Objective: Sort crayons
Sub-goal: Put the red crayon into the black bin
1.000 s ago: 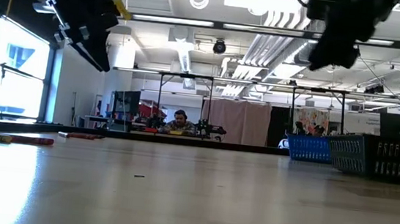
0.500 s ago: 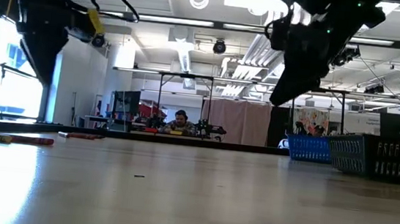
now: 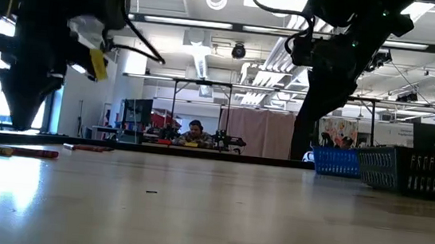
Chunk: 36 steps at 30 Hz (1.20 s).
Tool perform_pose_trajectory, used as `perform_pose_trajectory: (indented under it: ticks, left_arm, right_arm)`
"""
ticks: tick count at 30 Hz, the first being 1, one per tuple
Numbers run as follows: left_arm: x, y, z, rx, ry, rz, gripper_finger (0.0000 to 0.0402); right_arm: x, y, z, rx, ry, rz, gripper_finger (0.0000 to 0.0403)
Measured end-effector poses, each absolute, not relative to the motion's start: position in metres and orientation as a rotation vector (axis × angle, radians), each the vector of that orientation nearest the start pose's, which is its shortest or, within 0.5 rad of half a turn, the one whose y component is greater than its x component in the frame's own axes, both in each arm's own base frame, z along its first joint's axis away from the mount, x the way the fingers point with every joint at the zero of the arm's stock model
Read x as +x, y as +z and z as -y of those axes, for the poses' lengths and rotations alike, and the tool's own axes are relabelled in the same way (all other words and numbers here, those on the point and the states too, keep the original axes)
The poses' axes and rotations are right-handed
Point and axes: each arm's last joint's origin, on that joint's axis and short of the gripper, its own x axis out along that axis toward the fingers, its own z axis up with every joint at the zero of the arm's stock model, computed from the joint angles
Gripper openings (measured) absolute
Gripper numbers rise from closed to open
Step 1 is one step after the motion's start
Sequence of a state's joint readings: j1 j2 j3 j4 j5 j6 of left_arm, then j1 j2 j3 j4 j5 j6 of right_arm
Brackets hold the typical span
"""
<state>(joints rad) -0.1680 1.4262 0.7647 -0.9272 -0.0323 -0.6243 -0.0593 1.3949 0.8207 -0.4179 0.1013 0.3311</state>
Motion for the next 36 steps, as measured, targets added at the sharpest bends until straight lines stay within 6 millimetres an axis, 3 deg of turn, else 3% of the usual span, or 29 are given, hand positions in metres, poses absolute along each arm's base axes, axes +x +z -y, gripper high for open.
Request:
perform_pose_trajectory:
  ticks: [11, 22, 28, 31, 36]
  left_arm:
    - [0.221, 0.137, 0.042, -0.248, 0.349, -1.597, 0.0101]
    - [0.226, 0.125, 0.042, -0.196, 0.334, -1.636, 0.0095]
    - [0.226, 0.138, 0.041, -0.221, 0.348, -1.562, 0.0036]
    - [0.230, 0.150, 0.036, -0.197, 0.427, -1.440, 0.0008]
    - [0.232, 0.176, 0.025, -0.184, 0.521, -1.280, 0.0008]
  right_arm:
    - [0.263, 0.199, 0.019, 0.281, -0.312, -0.973, 0.0105]
    - [0.261, 0.199, 0.018, 0.290, -0.296, -0.999, 0.0105]
    - [0.264, 0.218, 0.016, 0.325, -0.232, -0.972, 0.0105]
    - [0.265, 0.230, 0.016, 0.308, -0.224, -0.990, 0.0105]
    - [0.267, 0.252, 0.017, 0.288, -0.234, -1.005, 0.0105]
